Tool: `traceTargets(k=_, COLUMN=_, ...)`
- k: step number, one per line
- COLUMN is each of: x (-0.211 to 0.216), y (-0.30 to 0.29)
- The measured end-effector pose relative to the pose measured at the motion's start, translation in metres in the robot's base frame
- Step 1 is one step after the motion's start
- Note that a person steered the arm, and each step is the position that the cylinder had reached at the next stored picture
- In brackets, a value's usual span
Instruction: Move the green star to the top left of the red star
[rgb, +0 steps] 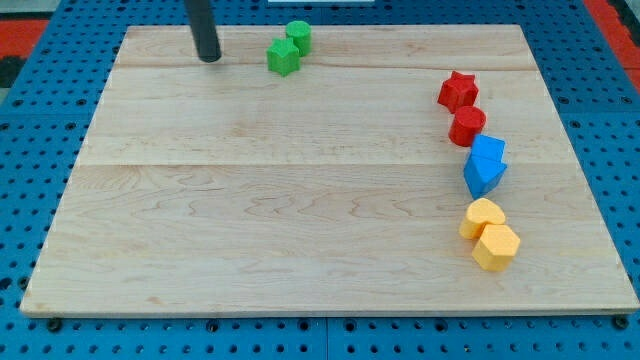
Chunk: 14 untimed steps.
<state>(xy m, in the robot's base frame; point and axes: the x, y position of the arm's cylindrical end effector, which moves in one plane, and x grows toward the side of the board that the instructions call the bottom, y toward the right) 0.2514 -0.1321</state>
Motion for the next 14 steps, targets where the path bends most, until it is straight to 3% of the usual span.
traceTargets(k=2, x=0.019, y=0.173)
traceTargets(k=3, x=0.019, y=0.213)
traceTargets(k=5, x=-0.029, y=0.219)
traceTargets(k=8, x=-0.017, y=0.258)
traceTargets(k=10, x=-0.015, y=0.202)
traceTargets(k=11, x=-0.006, y=0.207)
traceTargets(k=14, x=-0.004, y=0.27)
